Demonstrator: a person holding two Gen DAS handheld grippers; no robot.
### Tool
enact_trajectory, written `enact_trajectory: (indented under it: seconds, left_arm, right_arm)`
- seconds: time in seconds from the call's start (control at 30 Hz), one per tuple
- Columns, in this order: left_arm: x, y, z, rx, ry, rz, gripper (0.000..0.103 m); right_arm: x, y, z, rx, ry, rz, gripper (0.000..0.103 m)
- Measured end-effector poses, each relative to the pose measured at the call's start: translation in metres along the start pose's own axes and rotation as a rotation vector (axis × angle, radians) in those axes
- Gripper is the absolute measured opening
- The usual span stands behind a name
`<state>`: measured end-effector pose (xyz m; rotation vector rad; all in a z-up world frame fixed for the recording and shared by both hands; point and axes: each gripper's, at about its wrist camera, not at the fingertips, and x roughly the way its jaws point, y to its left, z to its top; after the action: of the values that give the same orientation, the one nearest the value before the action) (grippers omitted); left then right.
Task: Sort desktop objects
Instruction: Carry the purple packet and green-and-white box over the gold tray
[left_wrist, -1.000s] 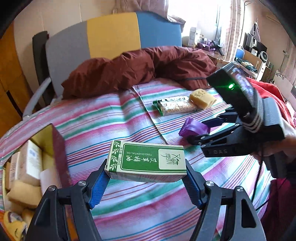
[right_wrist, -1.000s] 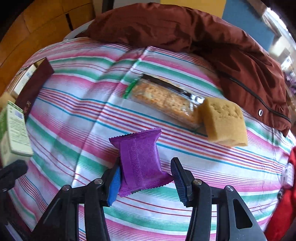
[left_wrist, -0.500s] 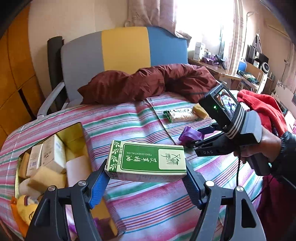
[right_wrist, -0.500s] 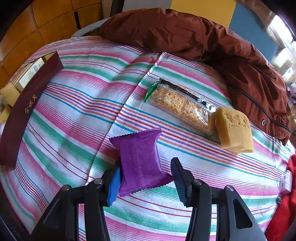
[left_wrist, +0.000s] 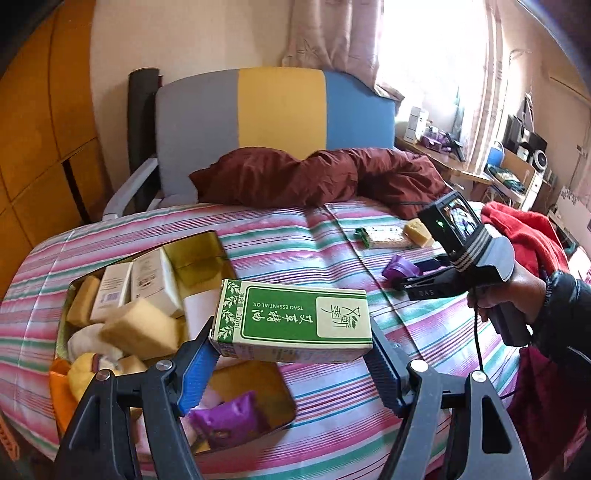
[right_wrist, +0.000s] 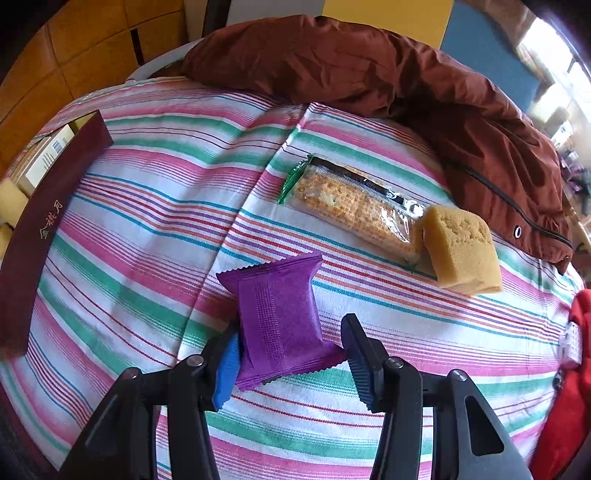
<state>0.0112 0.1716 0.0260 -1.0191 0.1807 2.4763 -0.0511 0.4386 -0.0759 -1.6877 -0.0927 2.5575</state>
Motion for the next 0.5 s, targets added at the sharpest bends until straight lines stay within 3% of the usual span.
enact_trajectory:
  seconds: [0.23, 0.5]
  left_arm:
    - [-0.007, 0.023, -0.005, -0.045, -0.017, 0.007, 0.075]
    - [-0.011, 0.054, -0.013, -0.107, -0.027, 0.026, 0.075]
  right_arm:
    - [-0.009, 0.013, -0.004, 0.009, 0.015, -0.004, 0.052]
    - [-0.04, 0.059, 0.005, -0.019, -0.048, 0.07, 0.052]
